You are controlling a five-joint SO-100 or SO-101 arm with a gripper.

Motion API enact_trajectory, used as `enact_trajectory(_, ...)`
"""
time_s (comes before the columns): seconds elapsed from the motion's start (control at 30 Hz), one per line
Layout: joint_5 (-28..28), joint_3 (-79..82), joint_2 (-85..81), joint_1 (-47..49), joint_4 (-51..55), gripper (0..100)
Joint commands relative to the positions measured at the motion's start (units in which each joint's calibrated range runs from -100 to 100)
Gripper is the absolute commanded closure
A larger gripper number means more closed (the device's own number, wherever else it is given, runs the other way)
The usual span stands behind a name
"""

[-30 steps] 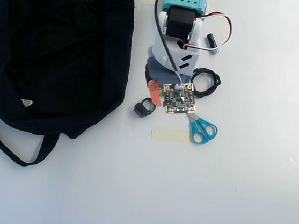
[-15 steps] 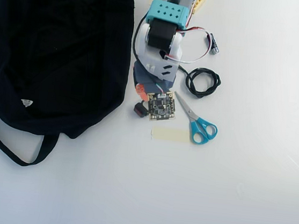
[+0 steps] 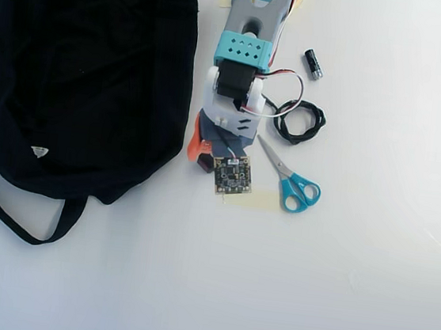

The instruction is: Put the bike light into the black bag

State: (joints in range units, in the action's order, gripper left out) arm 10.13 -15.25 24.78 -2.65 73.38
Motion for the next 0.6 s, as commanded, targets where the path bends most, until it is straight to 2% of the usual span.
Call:
enact_trajectory(0.0, -0.9, -0.7, -0.4, 0.3, -0.9, 72)
enact_trajectory(0.17, -0.9, -0.7, -0.4, 0.3, -0.7, 66)
enact_trajectory(0.57, -0.4, 1.3, 0.6, 1.1, -0.6, 63)
